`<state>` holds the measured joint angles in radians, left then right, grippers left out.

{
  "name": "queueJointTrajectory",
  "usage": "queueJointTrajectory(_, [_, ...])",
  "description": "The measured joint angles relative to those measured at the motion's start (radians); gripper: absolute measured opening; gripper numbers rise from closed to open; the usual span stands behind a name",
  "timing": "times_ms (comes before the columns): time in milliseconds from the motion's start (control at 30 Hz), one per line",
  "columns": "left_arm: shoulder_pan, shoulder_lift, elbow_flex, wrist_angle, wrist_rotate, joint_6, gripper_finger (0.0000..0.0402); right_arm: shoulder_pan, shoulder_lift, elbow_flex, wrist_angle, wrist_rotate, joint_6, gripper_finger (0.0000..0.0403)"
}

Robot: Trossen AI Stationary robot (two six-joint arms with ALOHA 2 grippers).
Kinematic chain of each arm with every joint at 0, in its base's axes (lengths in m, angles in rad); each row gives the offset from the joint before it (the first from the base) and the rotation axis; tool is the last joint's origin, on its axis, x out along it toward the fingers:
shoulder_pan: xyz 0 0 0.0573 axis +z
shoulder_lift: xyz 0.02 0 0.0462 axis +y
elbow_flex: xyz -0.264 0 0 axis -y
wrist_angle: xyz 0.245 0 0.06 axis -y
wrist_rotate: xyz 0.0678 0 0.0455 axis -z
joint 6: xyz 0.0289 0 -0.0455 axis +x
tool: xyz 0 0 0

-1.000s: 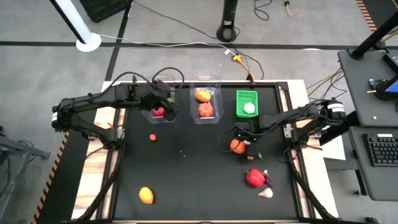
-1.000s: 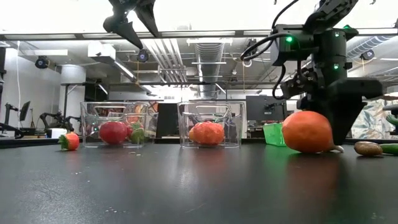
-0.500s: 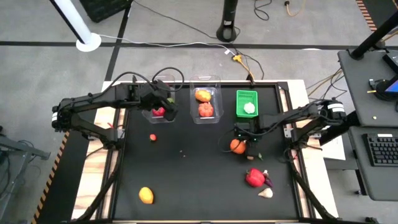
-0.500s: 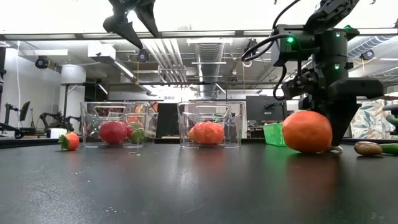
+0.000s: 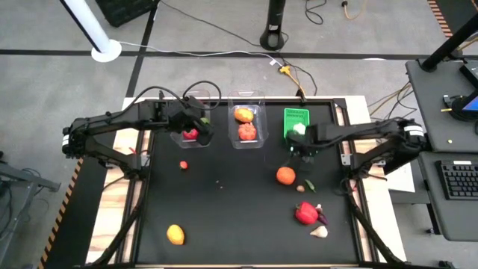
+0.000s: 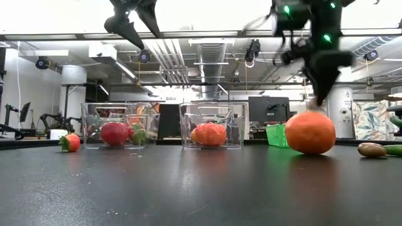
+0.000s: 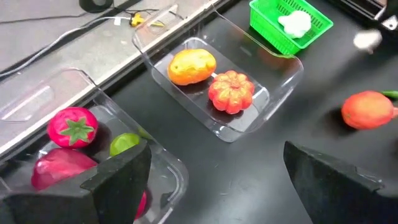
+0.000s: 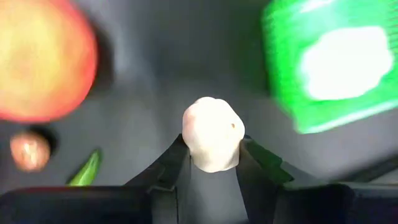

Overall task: Sort produce into baskets
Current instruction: Put the top garlic into the green bin

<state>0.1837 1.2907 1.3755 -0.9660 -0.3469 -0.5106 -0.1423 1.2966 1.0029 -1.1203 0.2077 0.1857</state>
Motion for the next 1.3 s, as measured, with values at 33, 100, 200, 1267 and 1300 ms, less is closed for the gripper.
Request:
queueJointTrajectory(33, [0.000,0.000,0.000,0.000,0.011,-0.002,0.0346,-0.018,-0.006,0.032,-0.002,0.021,-0.002,0.0099])
queueJointTrajectory(100, [-0.001,0.000,0.000,-0.001,0.031,-0.006,0.0346,-0.063,-0.014,0.102,0.015,0.061,-0.012,0.0099])
queueJointTrajectory(200, [-0.007,0.000,0.000,-0.002,0.070,-0.013,0.0346,-0.150,-0.011,0.198,0.071,0.108,-0.044,0.0099])
queueJointTrajectory(1267, [-0.227,0.000,0.000,-0.150,0.068,-0.259,0.0346,-0.596,0.356,0.310,0.131,-0.059,0.124,0.0132])
queueJointTrajectory(1300, [-0.227,0.000,0.000,-0.151,0.069,-0.261,0.0346,-0.596,0.358,0.310,0.131,-0.059,0.126,0.0143])
